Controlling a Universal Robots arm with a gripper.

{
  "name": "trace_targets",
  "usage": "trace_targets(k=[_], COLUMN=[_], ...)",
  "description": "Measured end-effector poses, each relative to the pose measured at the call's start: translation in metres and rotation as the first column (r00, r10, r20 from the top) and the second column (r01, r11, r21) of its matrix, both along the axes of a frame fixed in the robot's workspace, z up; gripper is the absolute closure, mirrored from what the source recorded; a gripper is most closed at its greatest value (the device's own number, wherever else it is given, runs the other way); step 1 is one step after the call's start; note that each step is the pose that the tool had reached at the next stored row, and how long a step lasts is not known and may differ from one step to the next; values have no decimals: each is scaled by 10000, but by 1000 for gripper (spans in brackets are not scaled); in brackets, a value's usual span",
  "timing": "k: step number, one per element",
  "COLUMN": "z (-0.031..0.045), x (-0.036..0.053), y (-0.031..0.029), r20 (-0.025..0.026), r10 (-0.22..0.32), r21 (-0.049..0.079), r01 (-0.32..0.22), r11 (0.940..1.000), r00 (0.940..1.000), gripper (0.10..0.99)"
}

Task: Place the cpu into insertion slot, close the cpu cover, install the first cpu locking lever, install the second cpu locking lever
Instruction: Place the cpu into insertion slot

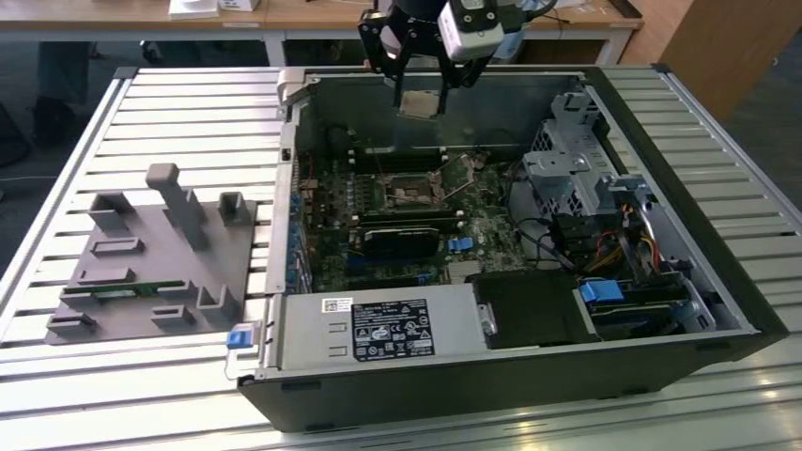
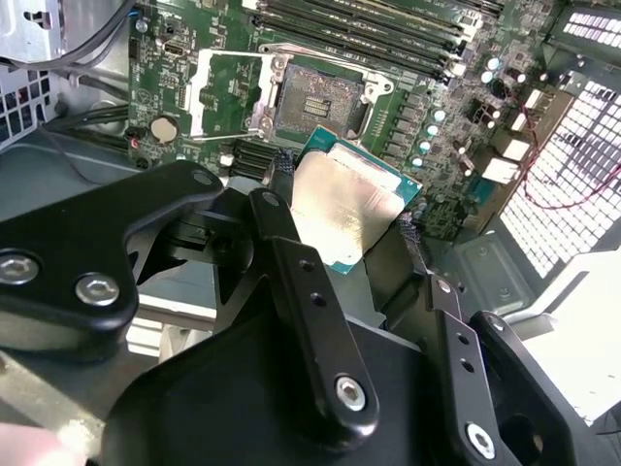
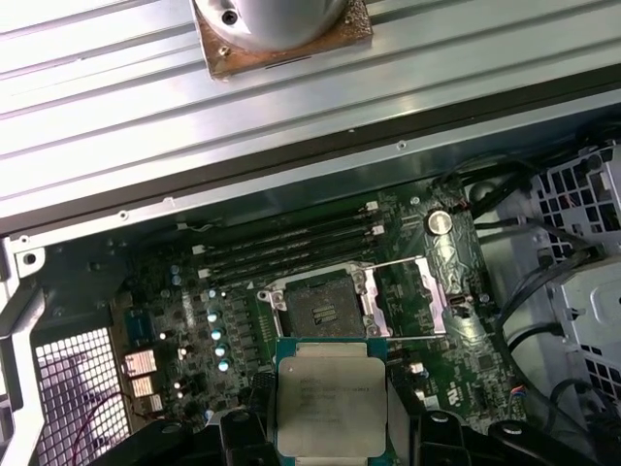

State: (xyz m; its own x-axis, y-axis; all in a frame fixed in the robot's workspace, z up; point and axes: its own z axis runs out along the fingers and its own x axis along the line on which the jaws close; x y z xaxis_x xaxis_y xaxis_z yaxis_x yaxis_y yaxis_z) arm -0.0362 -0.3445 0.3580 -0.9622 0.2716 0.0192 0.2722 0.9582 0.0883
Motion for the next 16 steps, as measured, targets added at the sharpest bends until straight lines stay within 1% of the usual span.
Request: trace_targets(k=[16], z=[-2], x=[0], y=[0], r20=[0], r10=[-321], r21=[0], r01=[321], r11=[9995], r00=[9995], gripper=[545])
